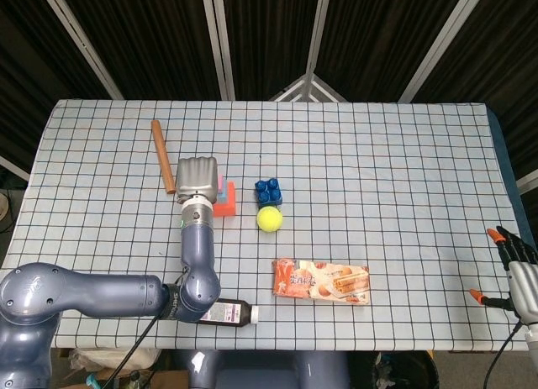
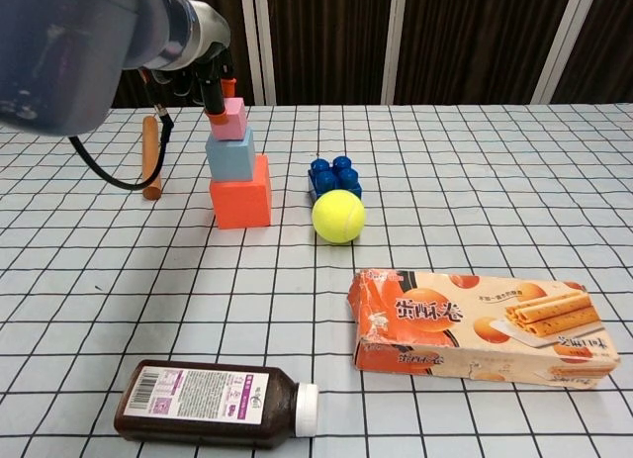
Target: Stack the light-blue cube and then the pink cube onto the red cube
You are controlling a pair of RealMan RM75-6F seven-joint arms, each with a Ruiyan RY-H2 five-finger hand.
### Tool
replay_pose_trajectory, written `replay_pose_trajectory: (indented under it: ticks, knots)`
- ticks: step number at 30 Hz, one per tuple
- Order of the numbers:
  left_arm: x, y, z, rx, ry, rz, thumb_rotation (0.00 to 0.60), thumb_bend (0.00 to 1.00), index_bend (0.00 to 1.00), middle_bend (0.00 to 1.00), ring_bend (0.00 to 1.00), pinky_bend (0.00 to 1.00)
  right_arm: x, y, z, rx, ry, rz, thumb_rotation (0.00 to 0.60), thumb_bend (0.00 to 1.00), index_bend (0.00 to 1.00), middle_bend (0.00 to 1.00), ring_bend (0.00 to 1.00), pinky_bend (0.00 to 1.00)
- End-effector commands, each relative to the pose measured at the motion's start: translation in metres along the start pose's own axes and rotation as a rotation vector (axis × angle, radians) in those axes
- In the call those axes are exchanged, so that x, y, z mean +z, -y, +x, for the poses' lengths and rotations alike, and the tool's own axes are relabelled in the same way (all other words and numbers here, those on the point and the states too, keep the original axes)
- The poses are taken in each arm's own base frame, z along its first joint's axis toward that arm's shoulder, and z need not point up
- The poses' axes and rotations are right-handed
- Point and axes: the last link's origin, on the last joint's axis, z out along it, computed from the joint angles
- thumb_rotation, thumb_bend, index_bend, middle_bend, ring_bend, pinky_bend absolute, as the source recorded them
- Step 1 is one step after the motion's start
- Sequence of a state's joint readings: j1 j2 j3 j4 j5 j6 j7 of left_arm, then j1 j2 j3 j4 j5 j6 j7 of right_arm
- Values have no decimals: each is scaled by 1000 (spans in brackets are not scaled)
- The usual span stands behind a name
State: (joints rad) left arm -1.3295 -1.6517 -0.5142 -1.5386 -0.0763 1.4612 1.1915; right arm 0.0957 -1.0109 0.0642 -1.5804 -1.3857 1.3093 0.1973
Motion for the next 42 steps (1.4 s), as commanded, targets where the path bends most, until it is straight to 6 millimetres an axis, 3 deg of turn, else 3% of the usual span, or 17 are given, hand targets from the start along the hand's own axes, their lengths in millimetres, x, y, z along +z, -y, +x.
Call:
replay_pose_trajectory:
  ticks: [1,42]
  knots:
    - [0,-1,0,-1,-2,-4,600,424,504,806,792,952,0,0,0,0,-1,1,600,128,1,7,29,103]
    - [-2,6,-1,8,7,-2,600,424,506,808,793,952,0,1,-1,-5,8,-3,600,129,1,7,29,103]
